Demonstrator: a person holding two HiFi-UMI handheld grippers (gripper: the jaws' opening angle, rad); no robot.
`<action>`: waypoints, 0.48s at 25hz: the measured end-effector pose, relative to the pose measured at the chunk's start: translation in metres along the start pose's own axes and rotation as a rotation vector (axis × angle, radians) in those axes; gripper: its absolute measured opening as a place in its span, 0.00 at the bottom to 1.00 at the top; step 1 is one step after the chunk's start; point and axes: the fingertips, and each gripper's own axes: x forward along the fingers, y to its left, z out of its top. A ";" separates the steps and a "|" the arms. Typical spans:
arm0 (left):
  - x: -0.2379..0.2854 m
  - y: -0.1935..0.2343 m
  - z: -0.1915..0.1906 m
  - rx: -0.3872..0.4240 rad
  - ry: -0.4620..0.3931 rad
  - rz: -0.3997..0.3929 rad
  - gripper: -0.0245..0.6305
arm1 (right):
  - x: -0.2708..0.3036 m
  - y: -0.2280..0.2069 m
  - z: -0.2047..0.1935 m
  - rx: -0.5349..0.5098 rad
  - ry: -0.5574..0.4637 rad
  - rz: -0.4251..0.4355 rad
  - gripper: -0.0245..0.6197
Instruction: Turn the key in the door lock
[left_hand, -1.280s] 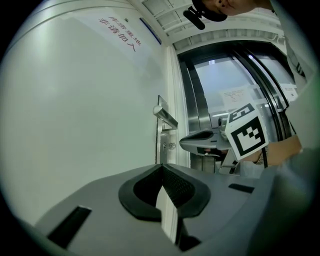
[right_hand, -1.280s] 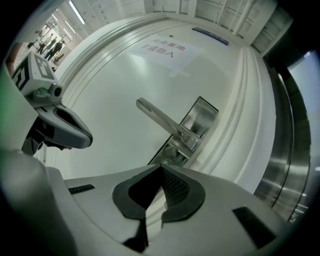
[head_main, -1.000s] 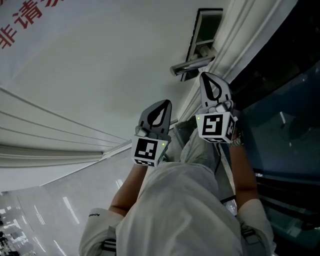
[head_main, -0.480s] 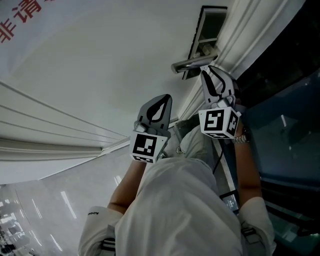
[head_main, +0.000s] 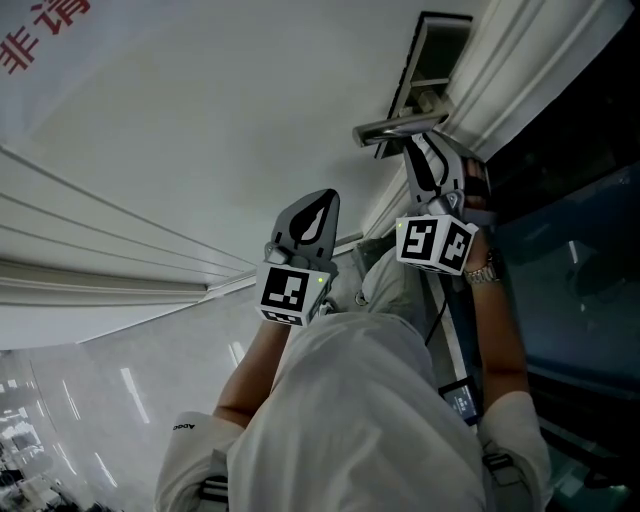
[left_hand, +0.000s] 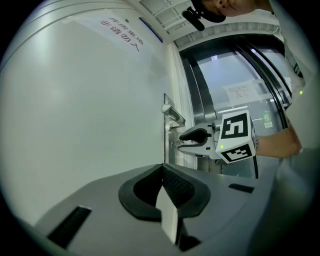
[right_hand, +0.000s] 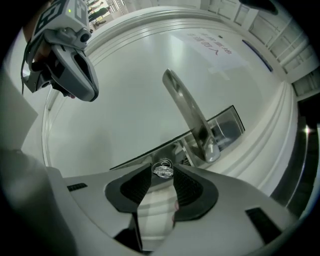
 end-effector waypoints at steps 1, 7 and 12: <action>0.000 0.000 0.000 0.001 0.000 0.002 0.05 | 0.001 -0.001 -0.001 0.001 0.003 -0.010 0.22; 0.003 -0.002 0.002 0.008 -0.009 0.006 0.05 | 0.004 -0.005 -0.002 0.090 -0.006 -0.010 0.22; 0.006 -0.007 -0.001 0.004 0.001 0.002 0.05 | 0.004 -0.007 -0.001 0.228 -0.011 -0.009 0.22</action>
